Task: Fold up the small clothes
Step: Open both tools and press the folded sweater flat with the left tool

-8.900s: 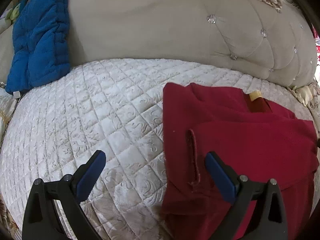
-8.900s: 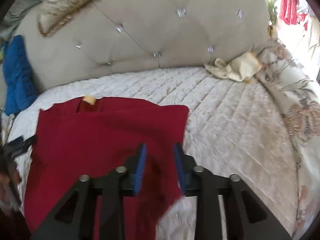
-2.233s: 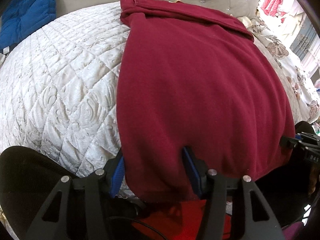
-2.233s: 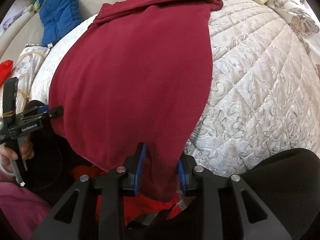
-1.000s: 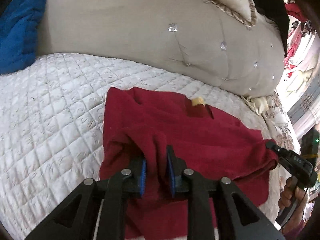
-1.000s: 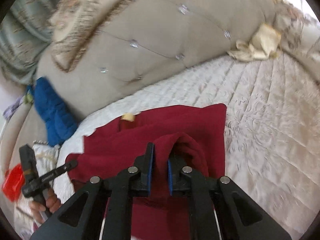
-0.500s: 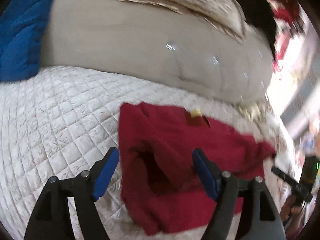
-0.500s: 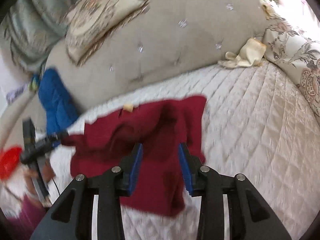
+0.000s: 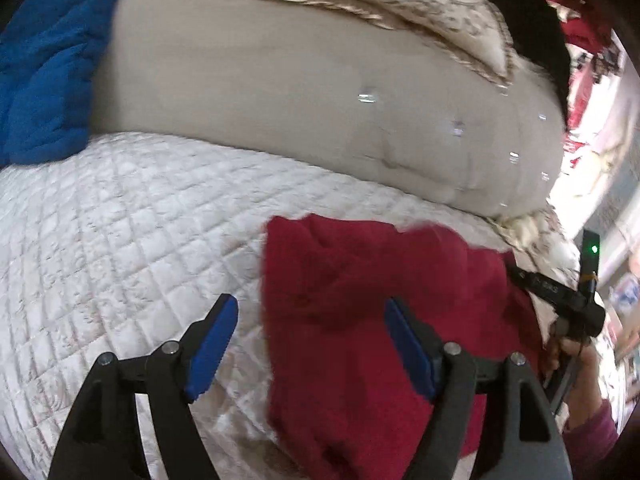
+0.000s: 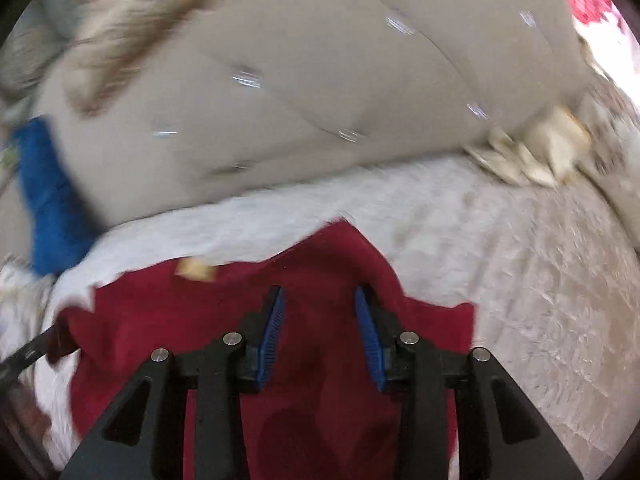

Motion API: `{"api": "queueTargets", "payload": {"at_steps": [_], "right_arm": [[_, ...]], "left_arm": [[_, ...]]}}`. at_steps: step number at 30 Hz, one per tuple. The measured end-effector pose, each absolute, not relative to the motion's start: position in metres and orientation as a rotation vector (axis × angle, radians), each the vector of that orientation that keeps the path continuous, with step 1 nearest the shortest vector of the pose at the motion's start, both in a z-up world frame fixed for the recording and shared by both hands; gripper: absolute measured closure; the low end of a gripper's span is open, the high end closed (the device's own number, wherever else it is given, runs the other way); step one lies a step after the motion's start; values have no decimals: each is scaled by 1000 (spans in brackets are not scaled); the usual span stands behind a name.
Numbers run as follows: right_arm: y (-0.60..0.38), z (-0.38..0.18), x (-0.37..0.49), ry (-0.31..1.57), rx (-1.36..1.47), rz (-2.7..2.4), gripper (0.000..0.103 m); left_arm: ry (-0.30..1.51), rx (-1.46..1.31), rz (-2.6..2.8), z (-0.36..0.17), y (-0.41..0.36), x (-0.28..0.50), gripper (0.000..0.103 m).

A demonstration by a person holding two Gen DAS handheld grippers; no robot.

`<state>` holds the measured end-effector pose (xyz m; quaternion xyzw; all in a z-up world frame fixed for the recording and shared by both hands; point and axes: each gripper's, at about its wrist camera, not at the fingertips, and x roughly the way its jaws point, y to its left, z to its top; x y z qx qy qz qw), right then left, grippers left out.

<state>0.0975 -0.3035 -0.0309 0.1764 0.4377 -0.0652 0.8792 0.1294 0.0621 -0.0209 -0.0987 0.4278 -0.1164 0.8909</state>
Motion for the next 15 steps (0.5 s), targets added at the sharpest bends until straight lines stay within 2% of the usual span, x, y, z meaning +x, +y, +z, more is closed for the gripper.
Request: {"api": "queueTargets", "payload": {"at_steps": [4,8,15], "right_arm": [[-292,-20,80,906,374,-127,88],[-229,3,71,881,314,90,86],[-115,3,119,901,201,352,87]], "left_arm": [[931,-171,-153,-29,68,134,24],[964,-136,-119,-36,71,133,24],[990,-41,-140,-40,73,124,24]]}}
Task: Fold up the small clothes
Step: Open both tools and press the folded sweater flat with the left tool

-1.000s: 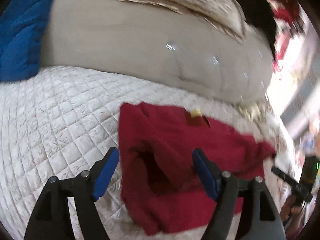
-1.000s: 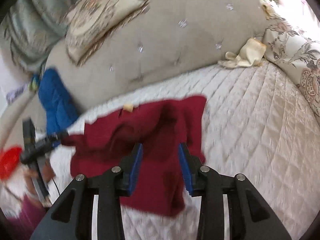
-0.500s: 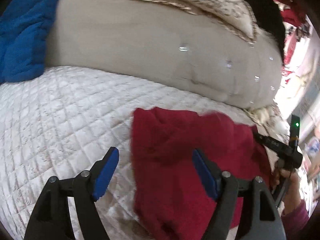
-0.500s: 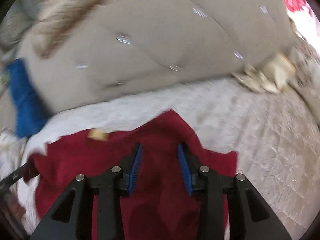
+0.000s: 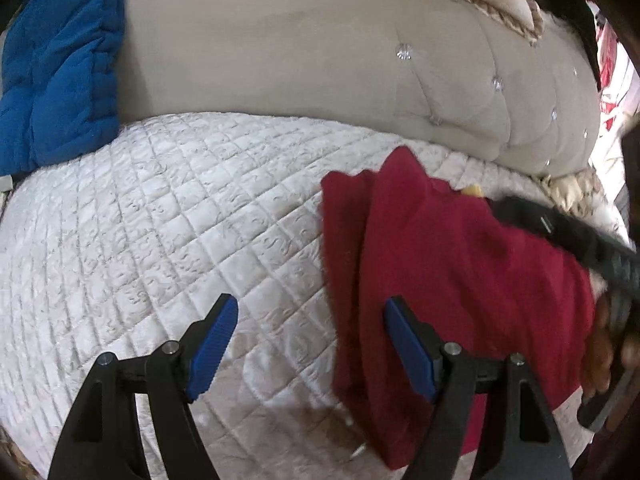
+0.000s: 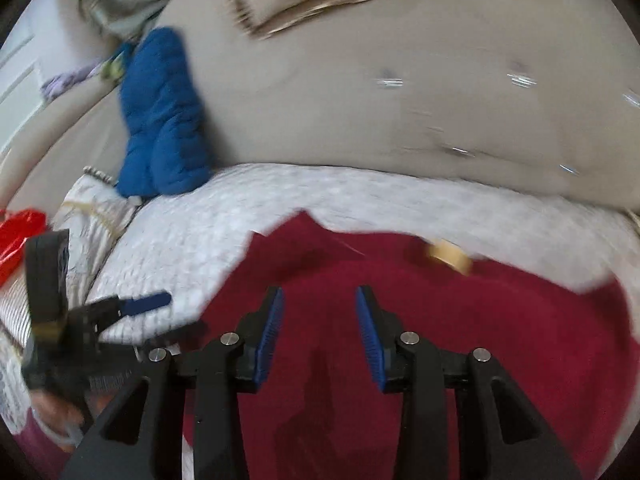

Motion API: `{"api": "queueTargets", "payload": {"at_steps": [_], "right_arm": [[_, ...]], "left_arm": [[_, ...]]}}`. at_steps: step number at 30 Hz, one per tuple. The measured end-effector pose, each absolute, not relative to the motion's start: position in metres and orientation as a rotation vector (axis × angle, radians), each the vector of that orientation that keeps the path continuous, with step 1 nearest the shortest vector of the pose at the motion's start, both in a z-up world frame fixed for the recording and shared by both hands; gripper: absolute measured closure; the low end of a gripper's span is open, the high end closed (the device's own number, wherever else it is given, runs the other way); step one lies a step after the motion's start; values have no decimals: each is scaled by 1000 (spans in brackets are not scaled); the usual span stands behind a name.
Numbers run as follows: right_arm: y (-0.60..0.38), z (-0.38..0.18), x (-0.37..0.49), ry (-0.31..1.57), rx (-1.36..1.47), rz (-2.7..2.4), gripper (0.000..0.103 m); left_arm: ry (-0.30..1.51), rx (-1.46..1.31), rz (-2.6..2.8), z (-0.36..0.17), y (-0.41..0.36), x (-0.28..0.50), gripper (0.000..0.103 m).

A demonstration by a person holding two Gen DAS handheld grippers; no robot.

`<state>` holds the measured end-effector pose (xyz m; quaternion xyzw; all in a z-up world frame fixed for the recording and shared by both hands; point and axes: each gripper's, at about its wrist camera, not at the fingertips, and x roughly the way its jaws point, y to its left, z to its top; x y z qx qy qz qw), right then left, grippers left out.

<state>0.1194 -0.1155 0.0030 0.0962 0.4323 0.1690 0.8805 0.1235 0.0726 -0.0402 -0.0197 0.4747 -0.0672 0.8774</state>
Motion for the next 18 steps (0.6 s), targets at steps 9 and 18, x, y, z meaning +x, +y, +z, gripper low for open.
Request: {"api": "queueTargets", "payload": {"at_steps": [9,18], "right_arm": [[-39,-50,192,1180,169,406,103],[-58,-37,160,1073,271,427,89]], "left_arm": [[1000,-115,-89,-40,108,122,24],[1075,-147,-283,-42,110,112,24]]}}
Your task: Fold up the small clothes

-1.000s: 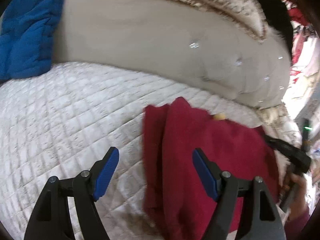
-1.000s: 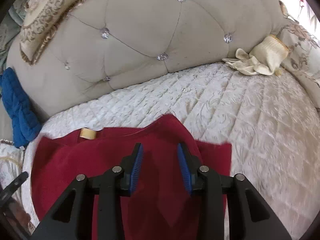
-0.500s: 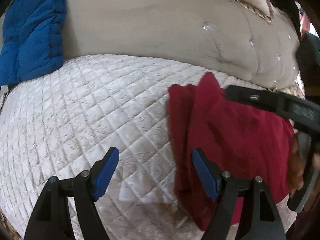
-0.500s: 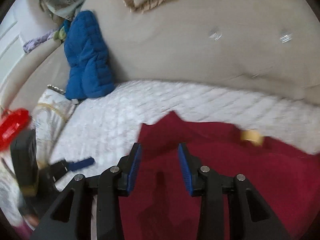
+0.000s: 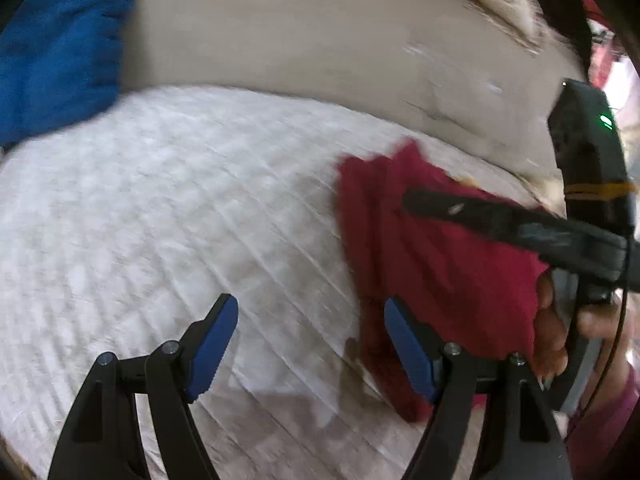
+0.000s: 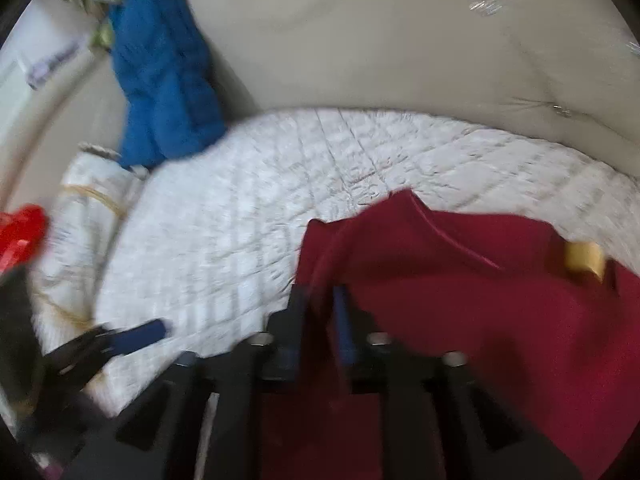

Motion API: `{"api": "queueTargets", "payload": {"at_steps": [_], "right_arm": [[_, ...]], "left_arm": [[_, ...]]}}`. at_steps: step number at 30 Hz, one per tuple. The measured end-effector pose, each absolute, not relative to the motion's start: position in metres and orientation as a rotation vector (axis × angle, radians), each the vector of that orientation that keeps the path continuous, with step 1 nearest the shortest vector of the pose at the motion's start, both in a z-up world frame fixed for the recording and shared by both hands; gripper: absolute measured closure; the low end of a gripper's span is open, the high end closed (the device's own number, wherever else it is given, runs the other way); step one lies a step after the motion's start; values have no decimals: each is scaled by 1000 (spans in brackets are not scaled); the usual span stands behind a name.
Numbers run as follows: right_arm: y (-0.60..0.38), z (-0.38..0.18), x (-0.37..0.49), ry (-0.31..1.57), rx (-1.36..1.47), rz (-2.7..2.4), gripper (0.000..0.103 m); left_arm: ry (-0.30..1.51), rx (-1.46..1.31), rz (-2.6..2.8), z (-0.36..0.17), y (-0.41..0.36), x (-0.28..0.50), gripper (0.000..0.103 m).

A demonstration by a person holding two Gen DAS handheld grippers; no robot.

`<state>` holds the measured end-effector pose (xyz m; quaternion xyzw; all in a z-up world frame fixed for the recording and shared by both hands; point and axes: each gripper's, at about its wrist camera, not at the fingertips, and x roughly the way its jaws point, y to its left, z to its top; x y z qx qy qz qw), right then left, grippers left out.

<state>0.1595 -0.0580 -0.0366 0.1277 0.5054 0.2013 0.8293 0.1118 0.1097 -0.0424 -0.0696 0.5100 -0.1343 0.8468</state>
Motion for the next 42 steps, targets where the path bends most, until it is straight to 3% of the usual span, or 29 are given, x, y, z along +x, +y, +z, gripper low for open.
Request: {"api": "queueTargets", "payload": {"at_steps": [9,11,15,18,20,25,32,38,42], "right_arm": [[-146,3,31,971,357,313,86],[-163,4,6,963,369,260,86],[-197,4,-37,961,434,196,86],[-219,4,-58,961,442,140,86],[-232,4,-69,951,456,105,86],[-258,9,-85,920,496,38,86],[-273,12,-97,890,490,0,86],[-287,6,-101,884,482,-83,76],[-282,-9,-86,927,452,-48,76]], "left_arm": [[1140,-53,-500,-54,75,73,27],[1163,-39,-485,-63,67,74,42],[1159,-44,-498,-67,55,79,47],[1171,-50,-515,-70,50,80,59],[1171,-66,-553,-66,48,78,83],[1165,-64,-533,-61,61,72,94],[1155,-65,-491,-54,78,67,95],[1166,-51,-476,-57,78,62,95],[1169,-45,-467,-55,80,62,95]]}}
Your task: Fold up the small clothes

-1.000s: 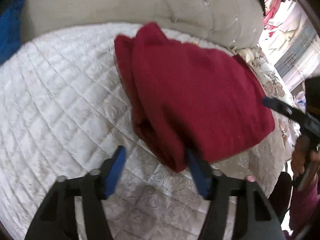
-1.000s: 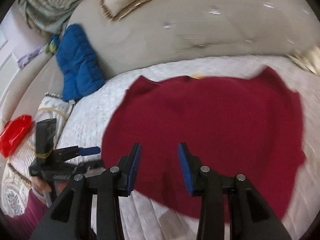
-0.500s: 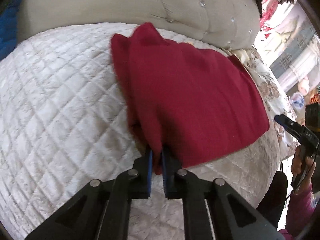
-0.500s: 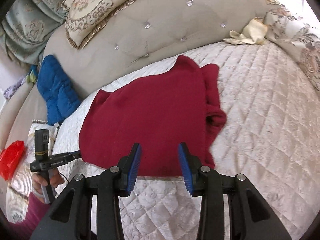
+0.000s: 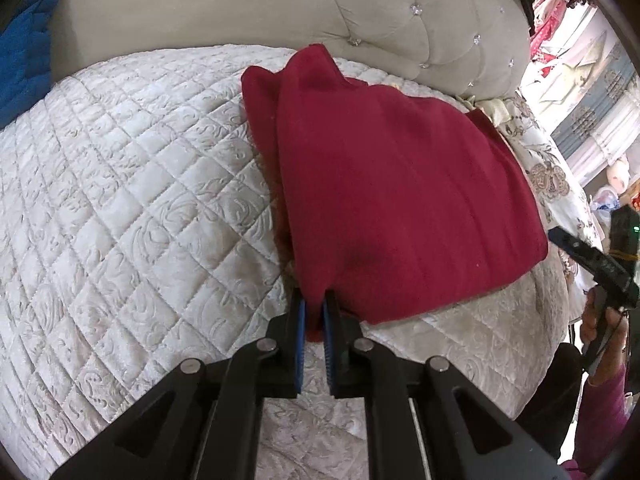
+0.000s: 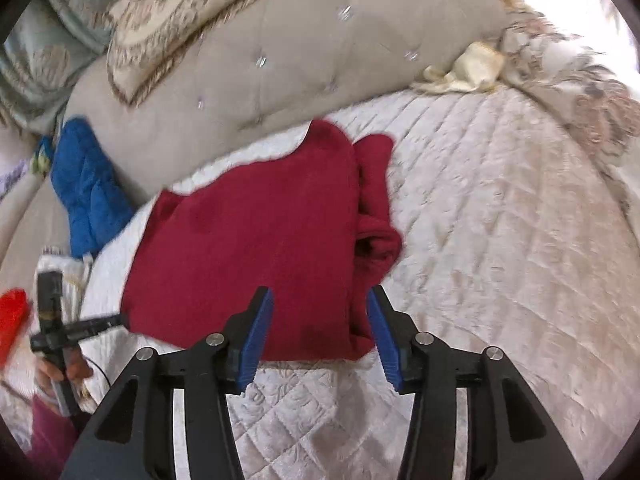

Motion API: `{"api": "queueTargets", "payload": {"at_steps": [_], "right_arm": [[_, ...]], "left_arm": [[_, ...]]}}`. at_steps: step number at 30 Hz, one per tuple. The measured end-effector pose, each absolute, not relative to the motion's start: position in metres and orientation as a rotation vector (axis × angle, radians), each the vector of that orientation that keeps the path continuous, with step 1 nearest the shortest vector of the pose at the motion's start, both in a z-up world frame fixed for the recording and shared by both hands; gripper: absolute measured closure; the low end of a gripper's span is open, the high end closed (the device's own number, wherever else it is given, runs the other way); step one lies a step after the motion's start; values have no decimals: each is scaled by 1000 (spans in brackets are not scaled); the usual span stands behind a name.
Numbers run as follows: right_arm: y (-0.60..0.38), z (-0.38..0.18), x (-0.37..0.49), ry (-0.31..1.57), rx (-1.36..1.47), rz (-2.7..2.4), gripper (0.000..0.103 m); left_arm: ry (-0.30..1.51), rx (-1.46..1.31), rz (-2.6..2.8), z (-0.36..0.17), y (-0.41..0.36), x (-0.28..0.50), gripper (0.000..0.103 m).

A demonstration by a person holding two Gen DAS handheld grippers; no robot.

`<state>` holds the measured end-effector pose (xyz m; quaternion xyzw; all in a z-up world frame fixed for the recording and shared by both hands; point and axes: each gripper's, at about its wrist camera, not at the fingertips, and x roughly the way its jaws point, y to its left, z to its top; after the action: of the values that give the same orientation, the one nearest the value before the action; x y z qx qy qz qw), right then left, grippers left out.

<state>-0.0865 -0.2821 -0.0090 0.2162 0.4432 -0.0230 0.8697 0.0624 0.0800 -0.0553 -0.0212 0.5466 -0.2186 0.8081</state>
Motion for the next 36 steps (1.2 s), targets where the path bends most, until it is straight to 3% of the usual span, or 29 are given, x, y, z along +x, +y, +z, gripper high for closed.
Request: {"api": "queueTargets", "payload": {"at_steps": [1,2,3,10,12,14,16,24,32,36], "right_arm": [[-280,-17,-80,952,443,-33,78],[-279,-24,-75,974,438,-26,102],[-278,-31,-71,1001,428,-32,103],[-291,-31,-88,1013,434,-66,103],[-288,-28,-87,1021,423,-69,103],[-288,-11,-89,957,413,-98,103],[-289,3,-86,892,427,-105,91],[-273,9,27,849,291,-88,90],[-314,-26,96,912,304,-217,91],[-322,-47,100,905,303,-243,92]], "left_arm": [[1170,-43,-464,-56,79,63,95],[1172,-42,-460,-56,76,65,95],[1176,-46,-457,-56,76,64,95],[1169,-19,-436,-49,74,65,85],[1143,1,-438,-40,74,62,76],[1115,15,-411,-32,73,60,48],[1069,4,-377,-26,72,63,40],[949,-92,-281,-8,38,121,34],[1047,-120,-101,-60,37,198,34],[1073,-200,-83,-80,52,209,23]]}}
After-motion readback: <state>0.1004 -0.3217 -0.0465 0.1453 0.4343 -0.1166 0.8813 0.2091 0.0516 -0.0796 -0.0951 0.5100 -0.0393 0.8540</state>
